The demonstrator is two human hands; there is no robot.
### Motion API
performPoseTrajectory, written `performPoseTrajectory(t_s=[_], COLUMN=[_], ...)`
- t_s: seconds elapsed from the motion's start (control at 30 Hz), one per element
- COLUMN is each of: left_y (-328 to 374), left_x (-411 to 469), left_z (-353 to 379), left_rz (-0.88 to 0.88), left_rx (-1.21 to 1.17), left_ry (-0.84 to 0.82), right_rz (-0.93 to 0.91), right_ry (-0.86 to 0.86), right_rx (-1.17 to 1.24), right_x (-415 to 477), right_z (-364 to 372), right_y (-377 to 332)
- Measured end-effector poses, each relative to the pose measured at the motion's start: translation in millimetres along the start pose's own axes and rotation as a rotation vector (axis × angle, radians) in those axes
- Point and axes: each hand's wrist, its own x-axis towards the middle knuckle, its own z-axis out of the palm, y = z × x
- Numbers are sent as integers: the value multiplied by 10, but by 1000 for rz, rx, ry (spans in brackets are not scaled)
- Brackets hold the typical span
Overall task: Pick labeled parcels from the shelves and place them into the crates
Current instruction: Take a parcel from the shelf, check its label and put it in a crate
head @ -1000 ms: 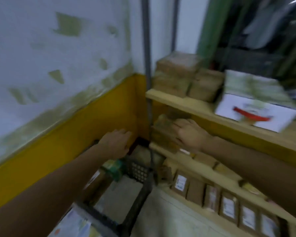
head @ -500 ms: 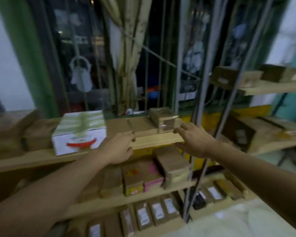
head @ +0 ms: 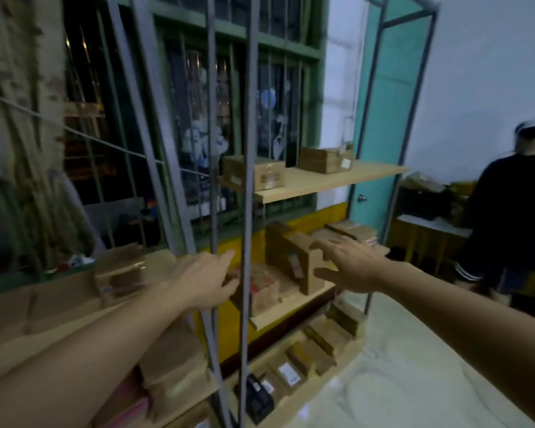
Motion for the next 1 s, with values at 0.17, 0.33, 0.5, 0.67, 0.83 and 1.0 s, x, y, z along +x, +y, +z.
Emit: performPoseTrajectory(t_s=[0.17,0.33,0.5,0.67,0.83,1.0], left_y=[243,137,-31,-93,35,91], left_x=[675,1324,2018,2651,3015,3243], left_z=[-238,-372,-404,-459,-471,-373], left_rz=[-20,-82,-112,-129,-184,-366], left_rx=[149,199,283,284,275,219], left_ry=[92,85,125,275,338,343], right_rz=[14,3,-65,-171,-272,-349], right_ry=[-27,29,55,67,118,244], right_rx=[2,-18,-30,-50,50,297], right_x=[347,1004,1620,2196,2844,3600], right_z=[-93,-202,-128,-77,-13,57], right_y=[740,1210,1537,1853,2044,2130])
